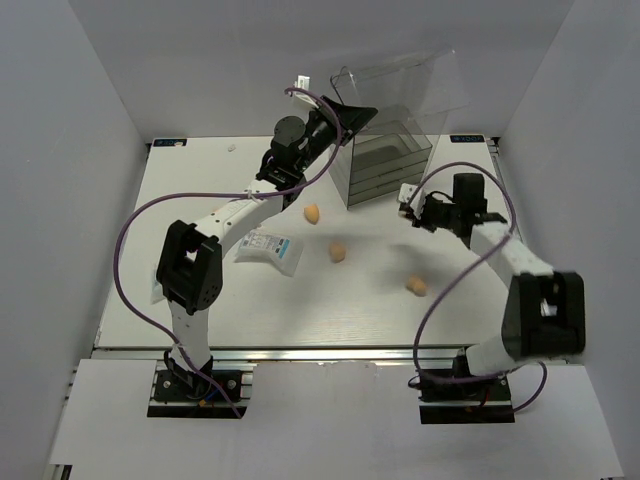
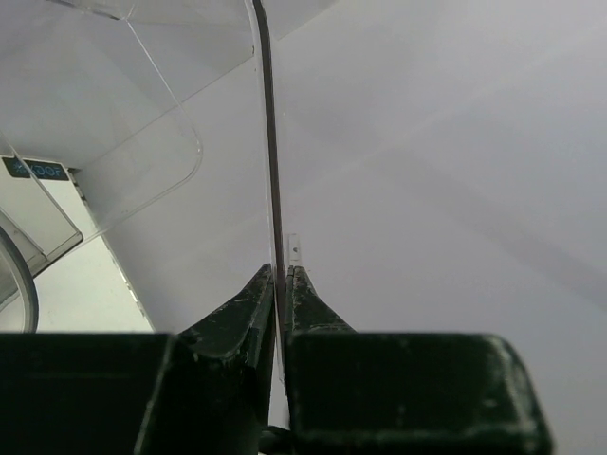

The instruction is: Organize the makeup

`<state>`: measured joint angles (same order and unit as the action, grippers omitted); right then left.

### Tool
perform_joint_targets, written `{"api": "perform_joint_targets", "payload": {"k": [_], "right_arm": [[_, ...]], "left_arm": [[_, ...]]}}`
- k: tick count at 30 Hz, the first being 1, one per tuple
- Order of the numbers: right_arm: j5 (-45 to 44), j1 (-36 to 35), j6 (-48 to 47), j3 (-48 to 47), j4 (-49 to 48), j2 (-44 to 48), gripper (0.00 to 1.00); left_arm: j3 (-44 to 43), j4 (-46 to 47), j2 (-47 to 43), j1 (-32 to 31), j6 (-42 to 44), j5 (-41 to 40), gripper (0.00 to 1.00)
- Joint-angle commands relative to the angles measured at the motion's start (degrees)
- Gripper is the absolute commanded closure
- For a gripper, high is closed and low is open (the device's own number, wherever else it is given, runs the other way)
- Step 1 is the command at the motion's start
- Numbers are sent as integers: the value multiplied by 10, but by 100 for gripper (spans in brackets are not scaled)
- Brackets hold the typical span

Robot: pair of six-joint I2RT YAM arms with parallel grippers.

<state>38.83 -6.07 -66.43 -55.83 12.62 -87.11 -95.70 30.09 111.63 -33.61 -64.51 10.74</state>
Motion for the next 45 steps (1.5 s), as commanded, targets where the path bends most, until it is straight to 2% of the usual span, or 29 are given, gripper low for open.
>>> {"api": "perform_joint_targets", "payload": {"k": [1, 2, 5, 8, 10, 13, 18, 30, 32, 34, 35, 36, 38, 40, 41, 45], "right_arm": [[-16, -35, 229, 83, -401, 82, 99], [-59, -46, 228, 112, -501, 77, 95], [-151, -76, 238, 99, -617, 28, 98], [-201, -82, 243, 55, -665, -38, 100], [-205, -81, 242, 0, -654, -61, 100], [-174, -81, 233, -30, -630, -73, 100], [-148, -81, 224, 6, -625, -49, 100], [-162, -81, 239, 26, -628, -31, 100], [-147, -81, 218, 18, -565, -25, 100], [-77, -80, 151, -15, -401, -10, 100], [-45, -79, 44, -76, -163, -14, 100], [12, -73, -18, -109, -37, -34, 100], [27, -73, -124, -172, 202, -60, 100], [19, -72, -114, -175, 253, -87, 100], [9, -73, -102, -145, 255, -88, 100], [-56, -79, -29, -50, 167, -75, 99]], "left_arm": [[-24, 40, -53, 9, -17, -18, 82], [-25, 40, -52, 9, -18, -18, 82], [-33, 40, -49, 10, -21, -17, 82], [-36, 39, -49, 11, -22, -18, 81], [-36, 38, -51, 11, -19, -18, 82], [-34, 36, -55, 11, -15, -19, 81], [-25, 42, -58, 13, -17, -21, 81], [-28, 45, -55, 13, -22, -13, 82], [-26, 45, -55, 13, -21, -15, 81], [-26, 44, -56, 13, -20, -16, 82], [-25, 44, -57, 13, -18, -15, 82], [-22, 44, -59, 13, -18, -17, 81], [-17, 49, -59, 14, -18, -18, 82], [-12, 52, -60, 14, -20, -17, 81], [-11, 53, -60, 14, -21, -16, 81], [-6, 54, -62, 14, -23, -14, 82]]}}
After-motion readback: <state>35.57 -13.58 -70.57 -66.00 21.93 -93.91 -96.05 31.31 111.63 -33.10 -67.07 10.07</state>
